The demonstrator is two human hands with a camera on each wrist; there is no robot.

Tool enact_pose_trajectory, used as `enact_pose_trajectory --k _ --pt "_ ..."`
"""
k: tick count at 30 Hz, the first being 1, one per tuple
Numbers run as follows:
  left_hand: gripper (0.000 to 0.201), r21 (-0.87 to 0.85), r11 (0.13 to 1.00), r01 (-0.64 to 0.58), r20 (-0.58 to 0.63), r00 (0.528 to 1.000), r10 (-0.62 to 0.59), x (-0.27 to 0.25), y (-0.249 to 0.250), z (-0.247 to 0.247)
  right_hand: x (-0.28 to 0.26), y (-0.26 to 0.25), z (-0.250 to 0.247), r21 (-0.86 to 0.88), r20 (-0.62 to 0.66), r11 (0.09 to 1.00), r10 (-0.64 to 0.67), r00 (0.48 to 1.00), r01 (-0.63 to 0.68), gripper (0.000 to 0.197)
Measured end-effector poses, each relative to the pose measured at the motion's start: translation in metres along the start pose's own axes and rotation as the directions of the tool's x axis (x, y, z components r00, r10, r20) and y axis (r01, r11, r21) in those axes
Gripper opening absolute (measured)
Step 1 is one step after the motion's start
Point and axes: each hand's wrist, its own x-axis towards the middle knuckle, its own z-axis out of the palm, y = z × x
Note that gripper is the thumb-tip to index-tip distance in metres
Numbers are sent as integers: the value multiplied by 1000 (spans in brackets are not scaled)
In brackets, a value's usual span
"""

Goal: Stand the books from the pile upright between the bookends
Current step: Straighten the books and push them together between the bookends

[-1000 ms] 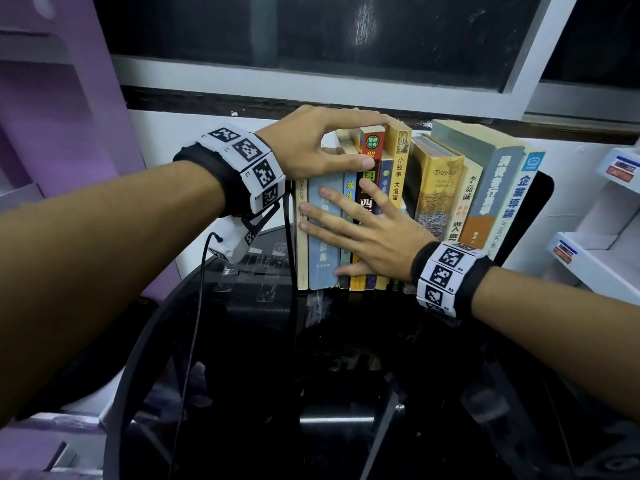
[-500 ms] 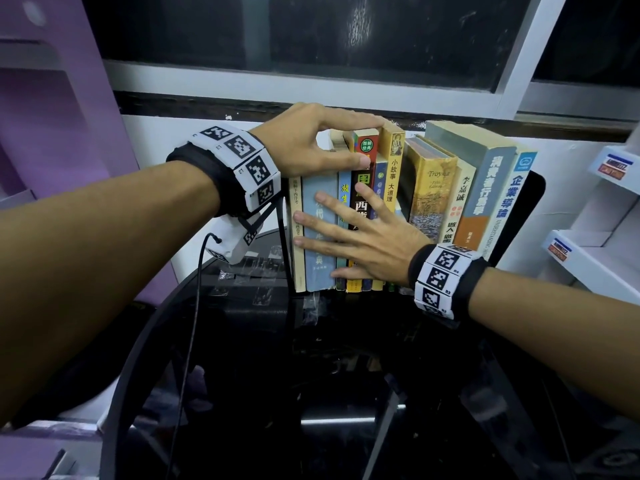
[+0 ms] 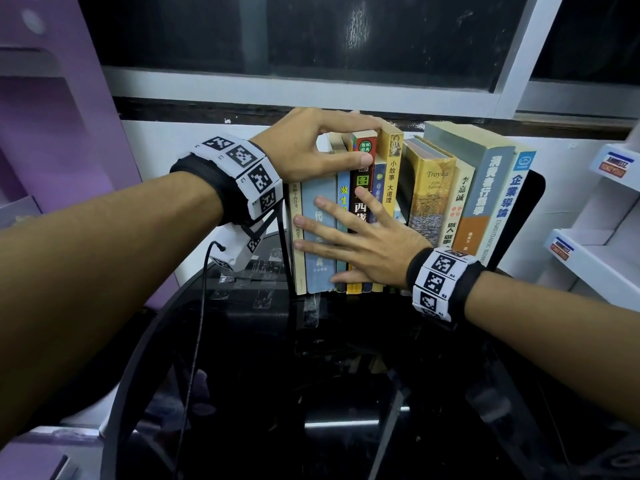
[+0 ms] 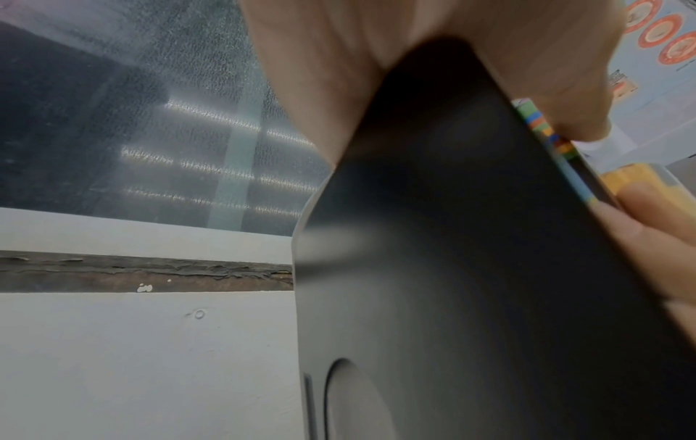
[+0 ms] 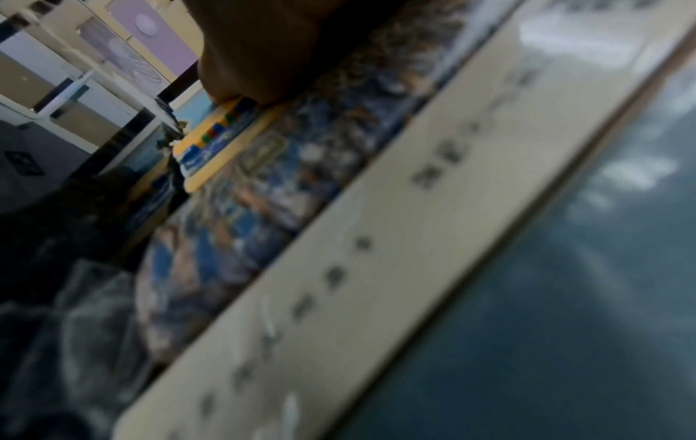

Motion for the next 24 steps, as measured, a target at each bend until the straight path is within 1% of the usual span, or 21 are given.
enact_pose_trajectory --k 4,10,24 --pt "53 3 1000 1 12 1000 -1 1 0 0 0 0 1 -12 -3 1000 -4 1000 4 84" --pt "53 -5 1000 -3 -16 1000 3 1 1 3 -1 1 1 -9 -3 1000 -9 1000 9 83" --pt "54 11 1000 15 10 1000 -15 2 1 3 -3 -3 2 -13 -17 1000 8 1000 -8 84"
